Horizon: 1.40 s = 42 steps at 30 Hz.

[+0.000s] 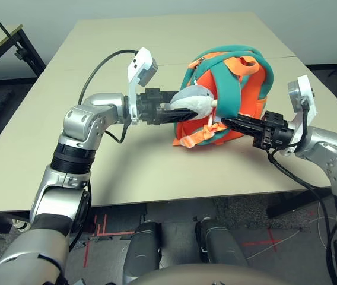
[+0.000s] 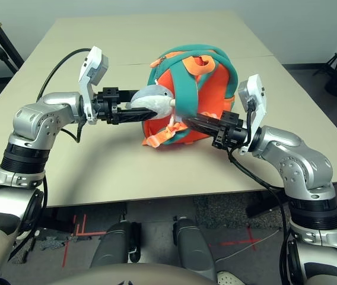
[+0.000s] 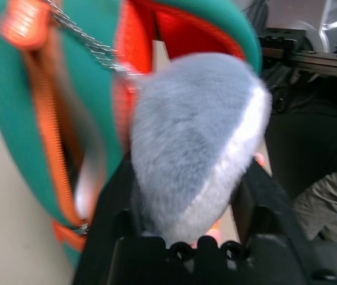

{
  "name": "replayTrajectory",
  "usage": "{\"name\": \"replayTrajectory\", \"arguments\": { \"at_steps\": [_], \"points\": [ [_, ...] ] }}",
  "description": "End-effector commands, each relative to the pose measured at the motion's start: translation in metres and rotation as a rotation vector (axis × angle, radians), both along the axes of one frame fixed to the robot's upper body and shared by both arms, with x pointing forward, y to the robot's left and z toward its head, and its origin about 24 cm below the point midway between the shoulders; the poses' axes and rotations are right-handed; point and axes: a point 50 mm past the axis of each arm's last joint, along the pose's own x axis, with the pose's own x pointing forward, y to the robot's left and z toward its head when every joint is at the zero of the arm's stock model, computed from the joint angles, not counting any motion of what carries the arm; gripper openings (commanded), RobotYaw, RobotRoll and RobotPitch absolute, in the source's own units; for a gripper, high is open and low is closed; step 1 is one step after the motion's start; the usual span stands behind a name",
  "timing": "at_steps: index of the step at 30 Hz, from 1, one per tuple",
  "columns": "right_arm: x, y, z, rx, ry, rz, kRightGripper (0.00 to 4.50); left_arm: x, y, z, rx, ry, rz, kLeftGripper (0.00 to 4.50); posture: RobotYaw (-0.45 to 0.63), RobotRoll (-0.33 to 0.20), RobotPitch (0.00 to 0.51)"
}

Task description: Put the pencil case into the backpack and zip it.

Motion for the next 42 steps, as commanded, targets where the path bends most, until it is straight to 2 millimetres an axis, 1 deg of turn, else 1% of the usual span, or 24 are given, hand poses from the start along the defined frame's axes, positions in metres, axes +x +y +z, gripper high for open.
{"name": "replayTrajectory", "arguments": {
  "at_steps": [1,3,5,7,13,18,22,26,29,36,42],
  "points": [
    [-0.003,0.003,0.006,0.01,-0.043,0.027,0.0,-0.002,-0.003,0.0,0.017,0.004,-0.023,1.22,-0.14,0.0,0.055],
    [-0.002,0.004,0.006,0.007,-0.042,0.031,0.0,-0.002,-0.001,0.002,0.017,-0.005,-0.011,0.6,-0.13,0.0,0.056],
    [-0.002,0.004,0.006,0.006,-0.04,0.033,0.0,-0.002,0.001,0.004,0.017,-0.012,-0.006,0.27,-0.13,0.0,0.057],
    [-0.001,0.004,0.006,0.005,-0.039,0.037,0.0,-0.003,0.004,0.007,0.012,-0.016,-0.003,0.27,-0.12,0.0,0.059],
    [0.001,0.005,0.005,0.0,-0.033,0.049,0.0,-0.007,0.023,0.018,0.017,-0.04,0.031,0.27,-0.11,0.0,0.064],
    [0.002,0.005,0.004,-0.005,-0.028,0.057,0.0,-0.013,0.048,0.026,0.043,-0.047,0.088,0.27,-0.09,0.0,0.065],
    [0.004,0.006,0.004,-0.009,-0.027,0.064,0.0,-0.018,0.065,0.025,0.065,-0.037,0.14,0.27,-0.09,0.0,0.063],
    [0.006,0.005,0.005,-0.013,-0.029,0.07,0.0,-0.025,0.076,0.021,0.071,-0.014,0.177,0.27,-0.08,0.0,0.06],
    [0.007,0.006,0.006,-0.016,-0.03,0.076,0.0,-0.028,0.084,0.015,0.073,0.012,0.217,0.27,-0.08,0.0,0.057],
    [0.009,0.007,0.006,-0.019,-0.032,0.087,0.0,-0.03,0.093,-0.007,0.062,0.078,0.287,0.27,-0.08,0.0,0.055],
    [0.009,0.006,0.007,-0.021,-0.035,0.085,0.0,-0.031,0.105,-0.028,0.055,0.152,0.353,0.26,-0.08,0.0,0.056]
  ]
}}
